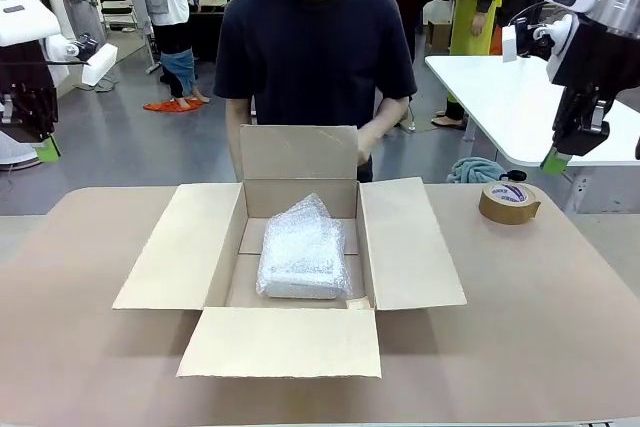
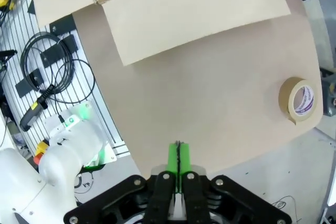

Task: Wrap the clocks to prevent damage.
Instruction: Once the human has placed the objects inside and stepped back, release both hands from the side flaps of the Package Box.

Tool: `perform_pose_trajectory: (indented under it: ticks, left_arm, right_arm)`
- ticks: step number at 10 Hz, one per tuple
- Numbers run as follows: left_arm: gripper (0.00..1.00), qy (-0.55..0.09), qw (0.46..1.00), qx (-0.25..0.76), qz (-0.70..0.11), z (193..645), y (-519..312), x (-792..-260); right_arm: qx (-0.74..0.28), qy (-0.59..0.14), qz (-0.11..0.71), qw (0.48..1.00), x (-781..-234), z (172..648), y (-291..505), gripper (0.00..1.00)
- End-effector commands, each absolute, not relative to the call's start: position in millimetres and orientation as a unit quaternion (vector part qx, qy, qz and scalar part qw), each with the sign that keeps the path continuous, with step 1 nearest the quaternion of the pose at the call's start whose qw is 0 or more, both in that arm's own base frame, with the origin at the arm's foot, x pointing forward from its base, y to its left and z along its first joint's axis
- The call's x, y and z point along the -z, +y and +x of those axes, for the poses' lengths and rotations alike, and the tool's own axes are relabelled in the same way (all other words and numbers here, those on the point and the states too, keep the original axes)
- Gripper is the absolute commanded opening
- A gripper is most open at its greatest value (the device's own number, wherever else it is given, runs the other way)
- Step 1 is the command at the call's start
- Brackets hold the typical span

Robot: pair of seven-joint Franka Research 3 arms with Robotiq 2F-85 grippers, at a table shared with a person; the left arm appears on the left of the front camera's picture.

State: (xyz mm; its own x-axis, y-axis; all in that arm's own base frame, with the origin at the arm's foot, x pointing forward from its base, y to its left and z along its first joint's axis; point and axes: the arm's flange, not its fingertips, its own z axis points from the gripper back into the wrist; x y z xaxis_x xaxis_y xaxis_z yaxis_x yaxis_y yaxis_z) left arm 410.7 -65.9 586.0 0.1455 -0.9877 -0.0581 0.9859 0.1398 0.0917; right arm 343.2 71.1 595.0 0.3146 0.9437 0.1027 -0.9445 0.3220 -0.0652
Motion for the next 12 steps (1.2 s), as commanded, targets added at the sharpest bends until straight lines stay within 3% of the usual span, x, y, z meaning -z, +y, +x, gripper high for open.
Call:
perform_pose_trajectory:
  ticks: [1, 3, 12]
  left_arm:
    - [0.0, -0.014, 0.751, 0.658, 0.053, 408, -66, -586]
    - [0.0, -0.017, 0.748, 0.661, 0.053, 406, -72, -582]
    - [0.0, -0.007, 0.752, 0.657, 0.053, 410, -71, -584]
  right_arm:
    - [-0.622, -0.053, -0.007, 0.781, -591, 339, 63, 0.01]
    - [-0.669, -0.048, -0.006, 0.742, -587, 339, 54, 0.01]
    - [-0.657, -0.051, -0.004, 0.752, -589, 343, 62, 0.01]
